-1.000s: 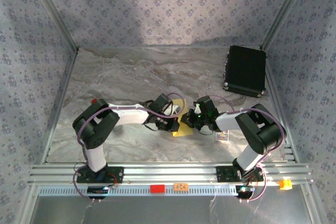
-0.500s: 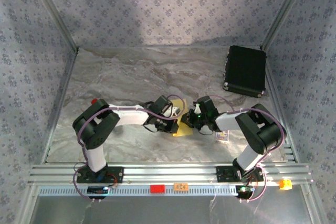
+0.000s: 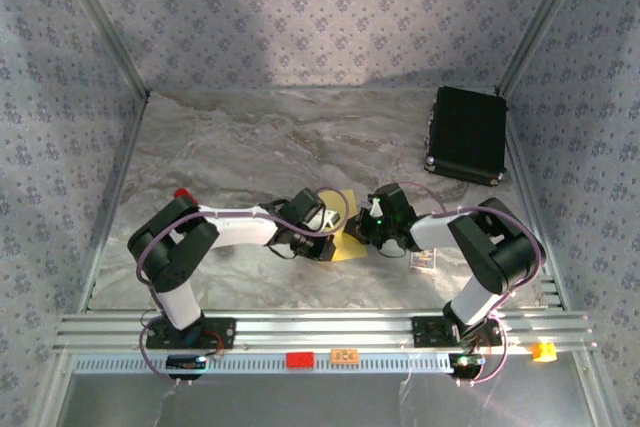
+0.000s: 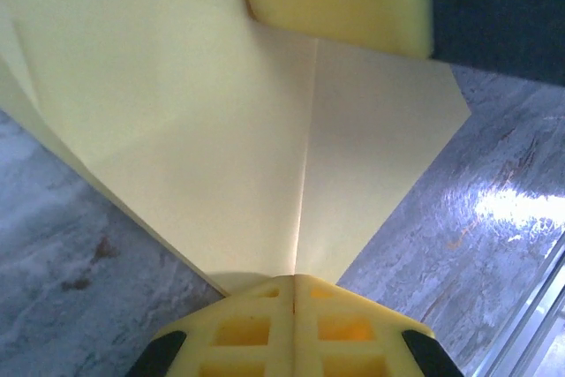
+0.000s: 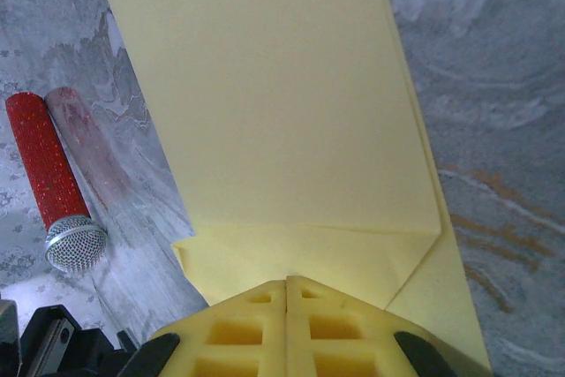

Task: Fold a paper plane with a square sheet of paper (pick it up from the middle)
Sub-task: Fold the triangle a second time at the center of the table.

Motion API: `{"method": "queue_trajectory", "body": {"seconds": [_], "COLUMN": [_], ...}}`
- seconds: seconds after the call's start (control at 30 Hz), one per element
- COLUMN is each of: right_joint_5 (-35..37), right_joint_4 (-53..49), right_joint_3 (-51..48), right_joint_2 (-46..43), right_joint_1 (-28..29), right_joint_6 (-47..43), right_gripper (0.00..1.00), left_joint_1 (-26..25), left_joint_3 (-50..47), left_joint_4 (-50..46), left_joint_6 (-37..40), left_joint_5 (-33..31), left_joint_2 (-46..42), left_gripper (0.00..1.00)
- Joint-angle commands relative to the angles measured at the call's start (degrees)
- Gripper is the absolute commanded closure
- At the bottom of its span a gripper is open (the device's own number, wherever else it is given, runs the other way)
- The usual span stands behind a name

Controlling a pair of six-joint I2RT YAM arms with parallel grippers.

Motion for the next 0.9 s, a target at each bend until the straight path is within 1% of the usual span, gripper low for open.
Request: {"method": "queue_trajectory", "body": {"seconds": [0.0,0.3,0.57,0.73,0.87], "right_joint_5": [2.76,2.67,2.77,3.1,2.87], "right_joint_4": [-4.35,-4.13,-4.18,-4.18,-4.18], "right_joint_3": [-1.44,-1.35,-1.44,-1.7,-1.75], "right_joint_2": [0.29,0.2,0.09,0.0,0.09], "right_joint_1": [-0.44,-0.25,-0.25,-0.23,-0.42], "right_joint_6": [0.04,0.21,0.06,0.09,0.1], "right_gripper": [0.92,0.92,0.92,0.92,0.92], "left_joint_1": [-0.69,-0.5,-0.32,-0.36,-0.43], "left_joint_3": [-1.29,0.67,3.48,1.54,-0.54], "left_joint_4": [-4.13,-1.29,-0.66,-1.06,-1.06], "left_joint_6": [1.32,-0.33,-0.76,-1.31,-1.82], "left_joint_5": [0.99,0.31,1.88,1.91,2.97], "left_joint_2": [-2.68,-6.1,-0.65,1.39,1.12], "left_gripper": [1.0,0.98,0.99,1.0,1.0]}}
